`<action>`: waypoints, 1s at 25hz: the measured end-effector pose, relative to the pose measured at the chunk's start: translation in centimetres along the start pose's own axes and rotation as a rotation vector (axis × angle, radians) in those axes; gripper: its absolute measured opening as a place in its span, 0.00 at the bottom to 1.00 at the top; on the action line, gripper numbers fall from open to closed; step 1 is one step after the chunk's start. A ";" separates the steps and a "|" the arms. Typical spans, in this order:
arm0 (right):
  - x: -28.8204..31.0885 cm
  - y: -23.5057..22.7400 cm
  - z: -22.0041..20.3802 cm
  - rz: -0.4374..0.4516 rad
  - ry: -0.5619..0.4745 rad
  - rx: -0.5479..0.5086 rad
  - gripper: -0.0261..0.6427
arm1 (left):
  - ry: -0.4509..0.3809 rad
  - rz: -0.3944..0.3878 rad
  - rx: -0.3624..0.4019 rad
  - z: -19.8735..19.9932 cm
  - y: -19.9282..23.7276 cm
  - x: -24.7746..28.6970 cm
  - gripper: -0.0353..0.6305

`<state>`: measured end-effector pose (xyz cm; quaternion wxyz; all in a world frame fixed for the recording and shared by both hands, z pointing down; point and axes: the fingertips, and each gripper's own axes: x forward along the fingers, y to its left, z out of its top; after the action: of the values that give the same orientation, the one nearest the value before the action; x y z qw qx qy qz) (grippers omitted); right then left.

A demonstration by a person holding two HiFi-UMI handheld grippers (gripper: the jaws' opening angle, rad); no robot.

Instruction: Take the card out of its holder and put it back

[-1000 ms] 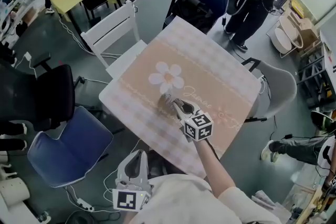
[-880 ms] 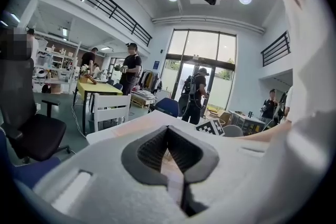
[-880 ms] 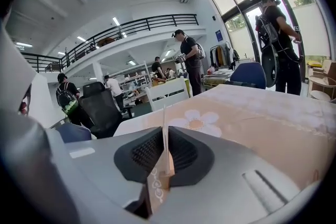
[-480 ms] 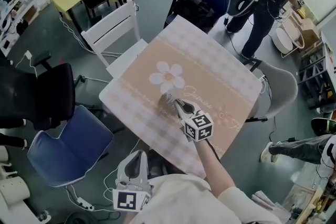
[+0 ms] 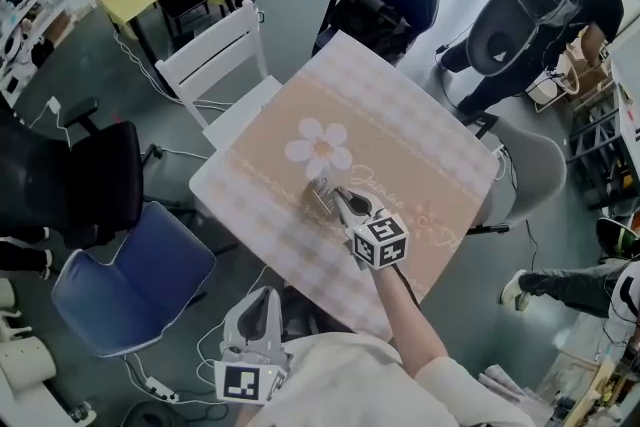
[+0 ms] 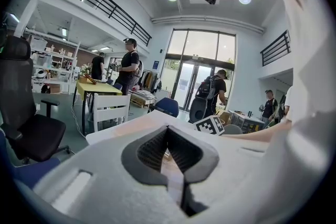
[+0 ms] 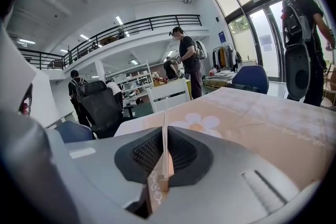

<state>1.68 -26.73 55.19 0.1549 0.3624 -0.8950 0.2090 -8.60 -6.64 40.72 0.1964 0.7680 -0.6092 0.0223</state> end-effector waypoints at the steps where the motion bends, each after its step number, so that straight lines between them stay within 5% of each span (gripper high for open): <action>1: -0.1 0.0 0.2 -0.002 -0.004 0.000 0.06 | -0.001 -0.002 0.001 0.0 0.0 0.0 0.06; 25: -2.2 0.3 4.6 -0.037 -0.104 -0.030 0.06 | -0.040 -0.038 0.004 0.7 -0.5 -0.6 0.06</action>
<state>2.46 -27.49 50.20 0.1176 0.3871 -0.8979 0.1735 -8.39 -6.26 39.78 0.1832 0.7801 -0.5982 0.0045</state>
